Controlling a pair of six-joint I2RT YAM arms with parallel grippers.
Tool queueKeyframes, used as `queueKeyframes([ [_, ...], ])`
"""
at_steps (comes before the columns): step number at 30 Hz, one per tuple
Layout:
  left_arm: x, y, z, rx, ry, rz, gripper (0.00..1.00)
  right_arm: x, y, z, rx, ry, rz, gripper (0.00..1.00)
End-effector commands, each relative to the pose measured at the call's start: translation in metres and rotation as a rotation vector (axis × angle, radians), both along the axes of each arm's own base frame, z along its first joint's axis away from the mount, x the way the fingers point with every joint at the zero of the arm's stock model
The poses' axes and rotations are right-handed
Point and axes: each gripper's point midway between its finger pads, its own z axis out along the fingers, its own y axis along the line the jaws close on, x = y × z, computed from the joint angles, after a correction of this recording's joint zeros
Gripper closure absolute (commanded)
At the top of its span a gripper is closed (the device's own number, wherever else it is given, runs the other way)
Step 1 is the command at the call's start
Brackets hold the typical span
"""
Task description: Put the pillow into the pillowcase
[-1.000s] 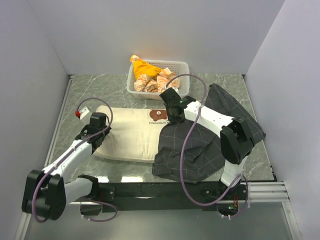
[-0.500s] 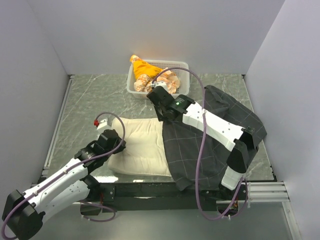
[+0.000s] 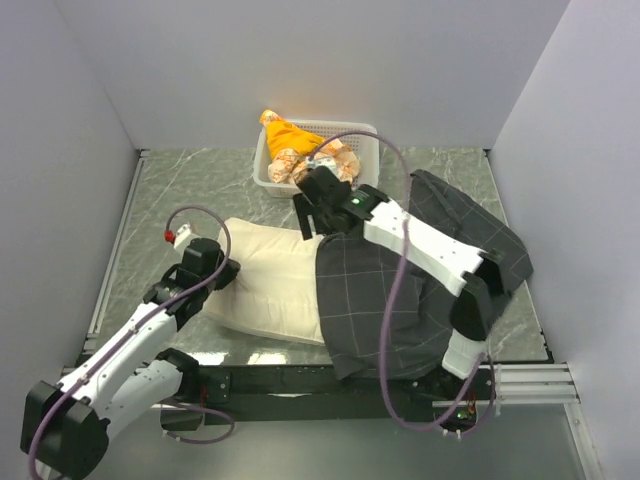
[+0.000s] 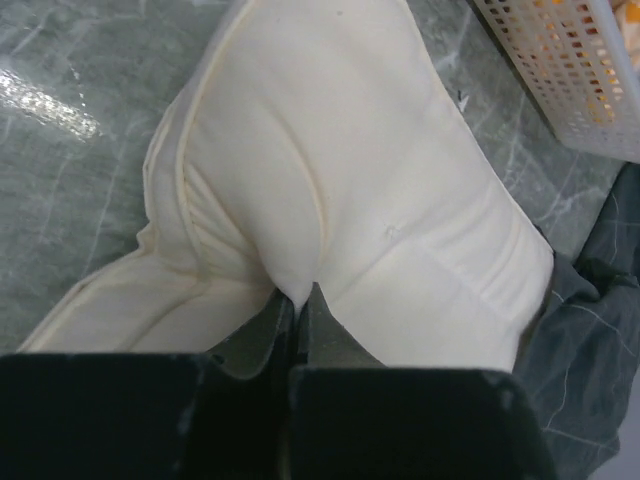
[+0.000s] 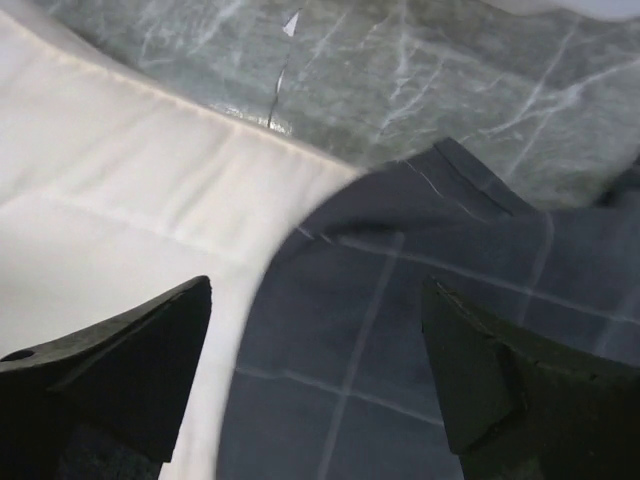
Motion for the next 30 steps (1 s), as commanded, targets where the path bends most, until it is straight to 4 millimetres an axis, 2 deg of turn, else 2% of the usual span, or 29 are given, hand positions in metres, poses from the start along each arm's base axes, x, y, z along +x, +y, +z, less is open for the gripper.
queueKeyframes([
  [1,0.021,-0.007,0.029,-0.08,-0.079,-0.018,0.99,-0.031,-0.048,0.058,0.136,-0.148,-0.115,0.06],
  [2,0.022,-0.002,0.027,-0.078,-0.077,0.002,0.99,-0.046,-0.066,0.02,0.087,-0.1,-0.138,0.05],
  [3,0.022,0.002,0.026,-0.075,-0.077,0.014,0.99,-0.056,-0.074,0.028,0.173,-0.128,-0.166,0.04],
  [4,0.021,0.006,0.025,-0.076,-0.08,0.024,0.99,-0.065,-0.083,0.015,0.183,-0.119,-0.186,0.02],
  [5,0.022,0.016,0.022,-0.07,-0.073,0.055,0.99,-0.082,-0.101,-0.026,0.138,-0.067,-0.208,0.01],
  [6,0.022,0.022,0.022,-0.066,-0.076,0.068,0.99,-0.088,-0.105,-0.024,0.215,-0.085,-0.24,0.01],
  [7,0.02,0.024,0.023,-0.073,-0.08,0.068,0.99,-0.094,-0.112,-0.036,0.223,-0.078,-0.261,0.0],
  [8,0.021,0.033,0.023,-0.078,-0.082,0.096,0.99,-0.104,-0.123,-0.063,0.2,-0.042,-0.279,0.0],
  [10,0.02,0.035,0.024,-0.09,-0.088,0.089,0.99,-0.107,-0.114,-0.071,0.292,-0.012,-0.263,0.02],
  [11,0.021,0.039,0.023,-0.089,-0.085,0.099,0.99,-0.111,-0.112,-0.084,0.302,0.023,-0.252,0.07],
  [13,0.018,0.04,0.022,-0.081,-0.08,0.095,0.99,-0.105,-0.093,-0.09,0.366,0.051,-0.208,0.16],
  [14,0.017,0.041,0.02,-0.079,-0.076,0.098,0.99,-0.097,-0.092,-0.092,0.38,0.06,-0.21,0.3],
  [15,0.017,0.041,0.019,-0.081,-0.074,0.097,0.99,-0.087,-0.083,-0.102,0.367,0.084,-0.184,0.37],
  [16,0.014,0.041,0.017,-0.083,-0.072,0.095,0.99,-0.081,-0.076,-0.105,0.374,0.113,-0.161,0.54],
  [17,0.013,0.038,0.016,-0.093,-0.071,0.084,0.99,-0.066,-0.065,-0.105,0.376,0.132,-0.129,0.59],
  [19,0.01,0.032,0.009,-0.121,-0.067,0.062,0.99,-0.048,-0.058,-0.095,0.367,0.111,-0.117,0.69],
  [20,0.009,0.03,0.006,-0.13,-0.062,0.053,0.99,-0.027,-0.054,-0.08,0.356,0.067,-0.124,0.73],
  [22,0.004,0.022,-0.004,-0.161,-0.051,0.02,0.99,-0.009,-0.059,-0.065,0.345,0.05,-0.146,0.78],
  [23,0.003,0.021,-0.007,-0.166,-0.051,0.016,0.99,0.006,-0.055,-0.046,0.357,0.013,-0.14,0.78],
  [24,0.0,0.018,-0.011,-0.173,-0.046,0.004,0.99,0.01,-0.061,-0.041,0.342,0.009,-0.154,0.78],
  [27,-0.004,0.016,-0.023,-0.164,-0.032,-0.013,0.99,0.013,-0.063,-0.022,0.333,-0.021,-0.151,0.64],
  [28,-0.005,0.016,-0.027,-0.158,-0.018,-0.016,0.99,0.01,-0.065,-0.02,0.327,-0.026,-0.153,0.49],
  [30,-0.005,0.017,-0.032,-0.142,-0.005,-0.022,0.83,-0.005,-0.079,-0.016,0.306,-0.052,-0.179,0.35],
])
